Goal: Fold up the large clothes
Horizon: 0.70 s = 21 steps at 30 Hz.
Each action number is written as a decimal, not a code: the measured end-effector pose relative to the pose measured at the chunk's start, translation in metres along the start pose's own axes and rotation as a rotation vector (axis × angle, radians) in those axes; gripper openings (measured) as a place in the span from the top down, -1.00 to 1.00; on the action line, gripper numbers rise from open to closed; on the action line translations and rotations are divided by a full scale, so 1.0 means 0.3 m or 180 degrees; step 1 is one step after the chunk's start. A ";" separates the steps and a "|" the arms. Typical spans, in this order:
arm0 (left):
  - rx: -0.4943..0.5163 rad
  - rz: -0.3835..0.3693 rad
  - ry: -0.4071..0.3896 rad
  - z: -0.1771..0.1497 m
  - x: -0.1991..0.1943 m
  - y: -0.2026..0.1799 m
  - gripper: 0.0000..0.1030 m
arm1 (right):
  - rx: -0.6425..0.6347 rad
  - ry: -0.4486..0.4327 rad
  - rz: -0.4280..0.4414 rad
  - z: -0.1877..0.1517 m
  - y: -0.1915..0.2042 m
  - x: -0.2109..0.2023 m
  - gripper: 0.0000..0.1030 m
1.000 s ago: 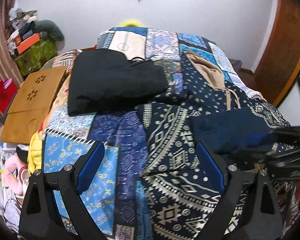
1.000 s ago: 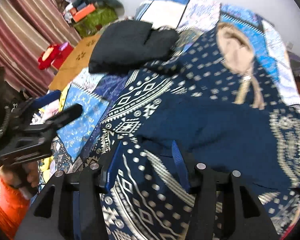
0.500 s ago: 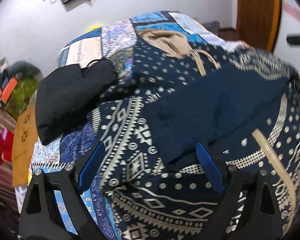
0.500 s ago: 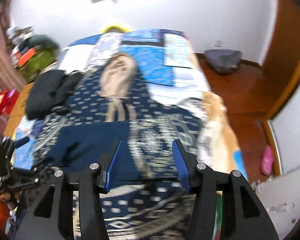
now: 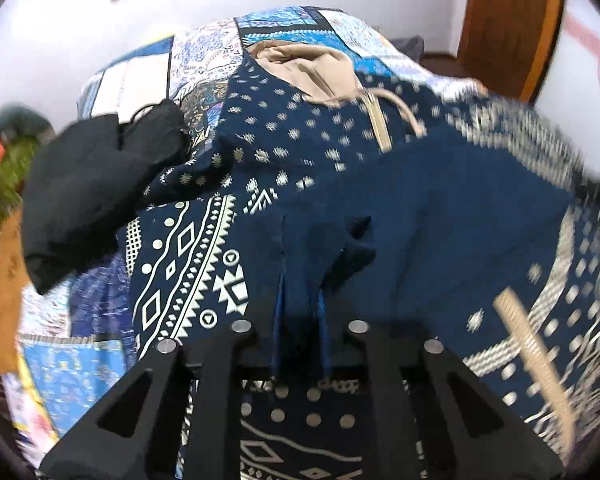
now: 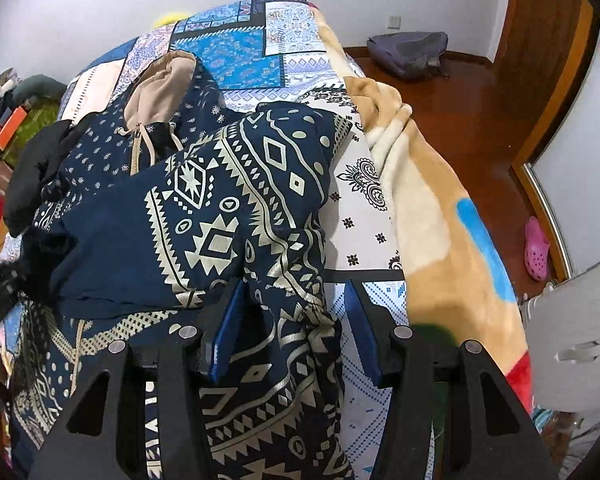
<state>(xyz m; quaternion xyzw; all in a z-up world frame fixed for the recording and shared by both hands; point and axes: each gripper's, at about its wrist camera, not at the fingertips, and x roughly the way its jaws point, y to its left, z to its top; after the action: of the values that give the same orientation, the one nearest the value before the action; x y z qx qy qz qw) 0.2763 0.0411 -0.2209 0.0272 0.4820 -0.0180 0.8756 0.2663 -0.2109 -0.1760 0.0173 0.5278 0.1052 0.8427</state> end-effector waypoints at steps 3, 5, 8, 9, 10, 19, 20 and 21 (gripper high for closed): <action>-0.0261 -0.0125 -0.0148 0.029 -0.049 0.058 0.78 | -0.0013 0.0036 0.0036 0.022 0.001 -0.034 0.07; -0.0444 -0.0236 -0.0250 0.042 -0.096 0.106 0.80 | -0.0042 -0.0069 0.0021 0.039 0.003 -0.068 0.07; -0.0669 -0.0306 -0.0384 0.048 -0.159 0.175 0.83 | -0.0087 -0.0317 -0.0011 0.072 0.018 -0.140 0.07; -0.0708 -0.0309 -0.0419 0.045 -0.177 0.191 0.83 | -0.0081 -0.0386 0.0000 0.079 0.019 -0.154 0.07; -0.0729 -0.0304 -0.0453 0.039 -0.192 0.210 0.85 | -0.0069 -0.0453 -0.0011 0.088 0.023 -0.167 0.02; -0.0873 -0.0050 -0.0209 -0.090 -0.136 0.284 0.84 | -0.0189 -0.0115 -0.0267 0.064 0.048 -0.010 -0.24; -0.0908 -0.0042 -0.0176 -0.105 -0.123 0.294 0.84 | -0.0194 -0.0049 -0.0270 0.052 0.045 0.010 -0.24; -0.0963 -0.0044 -0.0132 -0.127 -0.111 0.308 0.84 | -0.0177 -0.0032 -0.0250 0.042 0.038 0.018 -0.24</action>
<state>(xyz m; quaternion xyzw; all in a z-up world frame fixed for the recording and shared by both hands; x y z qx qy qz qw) 0.2317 0.1358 -0.2104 -0.1087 0.4611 0.0482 0.8793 0.2781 -0.1977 -0.1735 -0.0263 0.5207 0.0866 0.8489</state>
